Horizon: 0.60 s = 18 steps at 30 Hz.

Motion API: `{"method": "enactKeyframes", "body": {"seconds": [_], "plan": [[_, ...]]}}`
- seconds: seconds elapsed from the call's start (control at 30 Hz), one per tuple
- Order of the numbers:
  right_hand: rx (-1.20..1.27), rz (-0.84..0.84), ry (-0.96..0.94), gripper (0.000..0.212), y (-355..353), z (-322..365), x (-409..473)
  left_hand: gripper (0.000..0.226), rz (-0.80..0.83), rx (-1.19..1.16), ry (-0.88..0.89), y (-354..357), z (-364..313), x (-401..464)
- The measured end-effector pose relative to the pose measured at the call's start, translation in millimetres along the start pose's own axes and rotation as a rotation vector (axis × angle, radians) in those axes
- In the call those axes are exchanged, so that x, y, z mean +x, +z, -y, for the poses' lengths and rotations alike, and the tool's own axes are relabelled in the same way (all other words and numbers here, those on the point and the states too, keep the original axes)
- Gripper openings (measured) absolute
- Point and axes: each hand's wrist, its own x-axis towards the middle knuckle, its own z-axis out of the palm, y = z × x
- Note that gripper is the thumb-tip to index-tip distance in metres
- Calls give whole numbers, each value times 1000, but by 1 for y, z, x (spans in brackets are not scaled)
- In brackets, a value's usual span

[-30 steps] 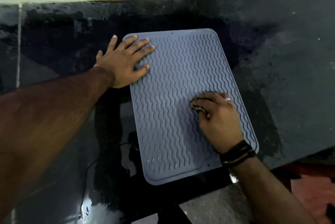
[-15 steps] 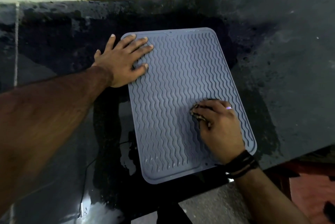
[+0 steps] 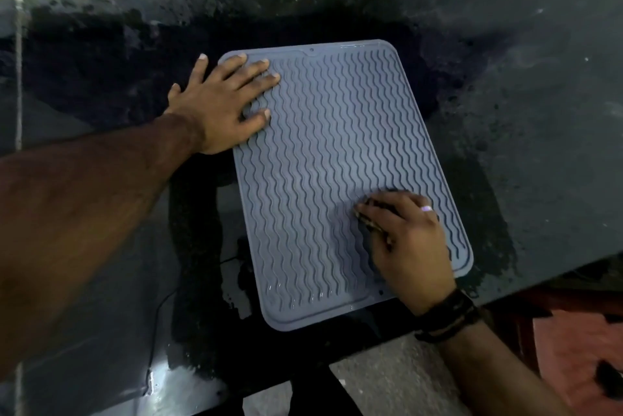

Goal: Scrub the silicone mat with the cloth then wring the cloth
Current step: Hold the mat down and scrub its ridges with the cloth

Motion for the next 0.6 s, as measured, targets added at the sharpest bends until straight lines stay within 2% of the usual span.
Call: {"method": "enactKeyframes", "body": {"seconds": [0.13, 0.3, 0.43, 0.6], "plan": [[-9, -12, 20, 27, 1, 3, 8, 82, 1, 5, 0, -1, -1, 0], [15, -23, 1, 31, -1, -6, -34, 93, 1, -3, 6, -2, 0, 0], [21, -20, 13, 32, 0, -1, -29, 88, -1, -2, -1, -1, -1, -1], [28, -25, 13, 29, -2, -2, -37, 93, -6, -6, 23, -1, 1, 0]]}}
